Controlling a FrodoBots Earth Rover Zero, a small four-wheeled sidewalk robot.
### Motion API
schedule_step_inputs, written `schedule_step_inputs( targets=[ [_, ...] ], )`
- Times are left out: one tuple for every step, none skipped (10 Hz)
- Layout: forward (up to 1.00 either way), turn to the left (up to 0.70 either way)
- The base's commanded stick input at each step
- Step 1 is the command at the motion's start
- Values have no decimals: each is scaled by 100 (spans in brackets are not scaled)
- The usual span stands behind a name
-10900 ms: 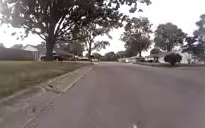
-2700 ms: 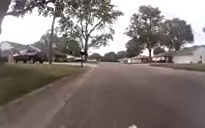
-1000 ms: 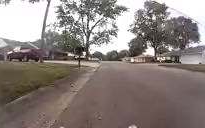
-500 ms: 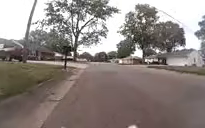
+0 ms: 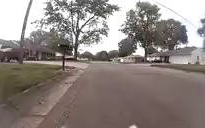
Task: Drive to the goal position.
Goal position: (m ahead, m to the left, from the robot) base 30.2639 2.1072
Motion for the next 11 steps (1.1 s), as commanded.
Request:
schedule_step_inputs(
  targets=[
    [100,0],
    [100,0],
    [100,0],
    [100,0],
    [100,0],
    [100,0],
    [100,0],
    [100,0],
    [100,0],
    [100,0],
    [100,0]
  ],
)
